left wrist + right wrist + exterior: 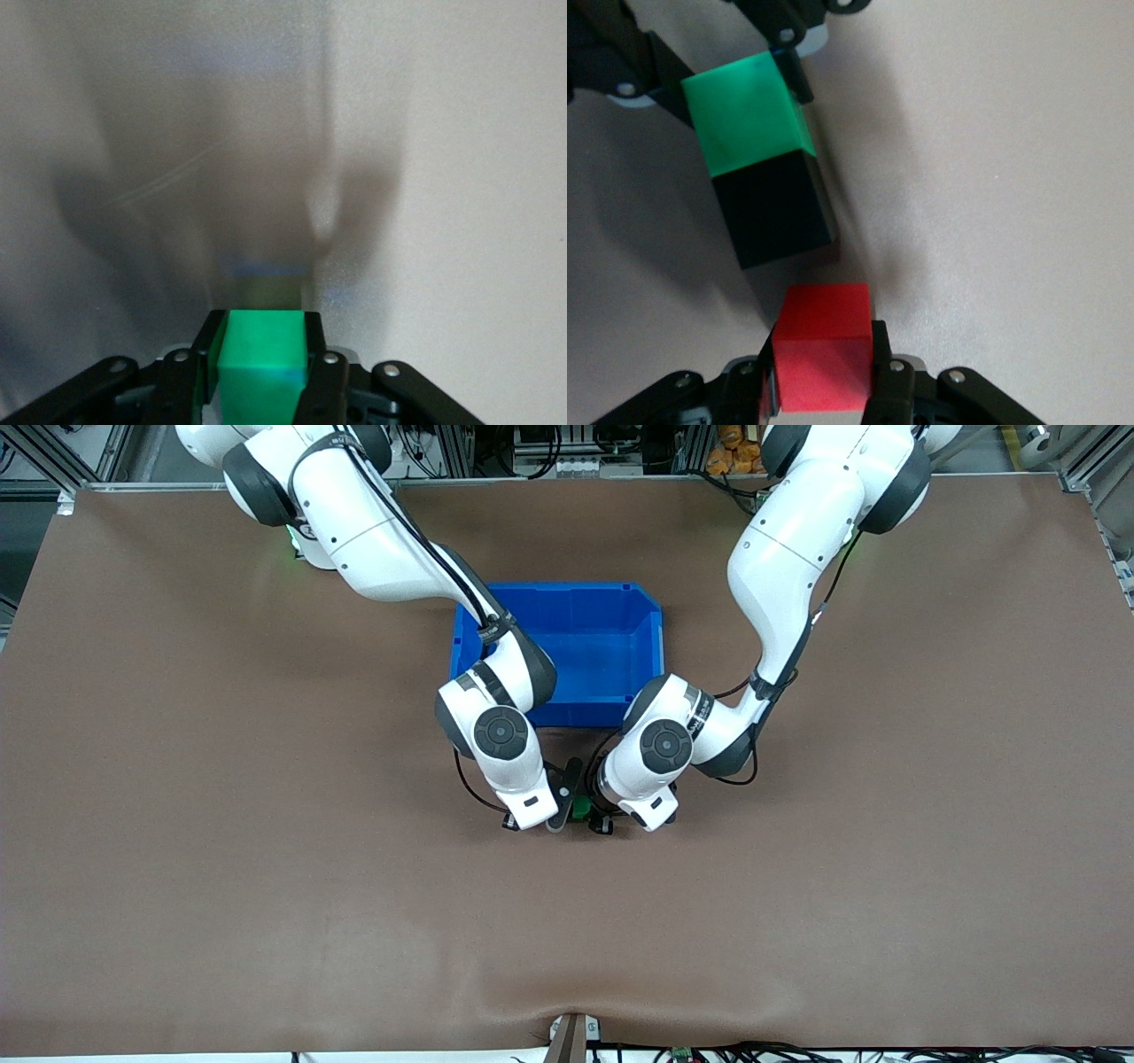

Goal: Attach green and red cubes to black cube
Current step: 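Press the red cube against the black cube while the left gripper holds green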

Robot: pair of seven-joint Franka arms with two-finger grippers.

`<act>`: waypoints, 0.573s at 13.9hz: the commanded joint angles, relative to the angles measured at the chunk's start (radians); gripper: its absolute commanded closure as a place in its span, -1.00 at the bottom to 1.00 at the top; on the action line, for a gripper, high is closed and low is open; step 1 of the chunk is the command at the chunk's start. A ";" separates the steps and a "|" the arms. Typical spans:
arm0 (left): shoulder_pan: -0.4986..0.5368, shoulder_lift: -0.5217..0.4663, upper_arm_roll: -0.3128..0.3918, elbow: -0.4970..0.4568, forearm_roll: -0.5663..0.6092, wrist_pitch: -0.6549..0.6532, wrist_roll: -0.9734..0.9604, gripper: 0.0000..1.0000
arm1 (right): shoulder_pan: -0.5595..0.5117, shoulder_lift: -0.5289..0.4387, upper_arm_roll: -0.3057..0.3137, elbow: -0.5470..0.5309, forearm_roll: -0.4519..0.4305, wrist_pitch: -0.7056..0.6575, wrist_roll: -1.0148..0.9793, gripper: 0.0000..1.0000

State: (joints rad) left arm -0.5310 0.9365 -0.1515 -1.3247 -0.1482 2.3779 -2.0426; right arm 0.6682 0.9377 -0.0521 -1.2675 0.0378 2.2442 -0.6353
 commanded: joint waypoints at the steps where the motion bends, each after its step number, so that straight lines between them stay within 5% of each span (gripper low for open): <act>1: -0.015 -0.001 0.015 0.018 0.001 -0.019 -0.039 1.00 | 0.023 0.035 -0.002 0.037 0.007 0.018 0.017 1.00; 7: -0.014 -0.001 0.015 0.019 -0.001 -0.017 -0.044 1.00 | 0.039 0.044 -0.002 0.042 0.008 0.040 0.060 1.00; 8: -0.014 -0.002 0.015 0.019 -0.001 -0.017 -0.044 1.00 | 0.037 0.044 -0.002 0.042 0.008 0.040 0.060 0.78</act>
State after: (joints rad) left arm -0.5309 0.9365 -0.1477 -1.3222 -0.1482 2.3758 -2.0501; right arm 0.6926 0.9499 -0.0518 -1.2636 0.0369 2.2734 -0.6000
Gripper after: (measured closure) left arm 0.608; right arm 0.604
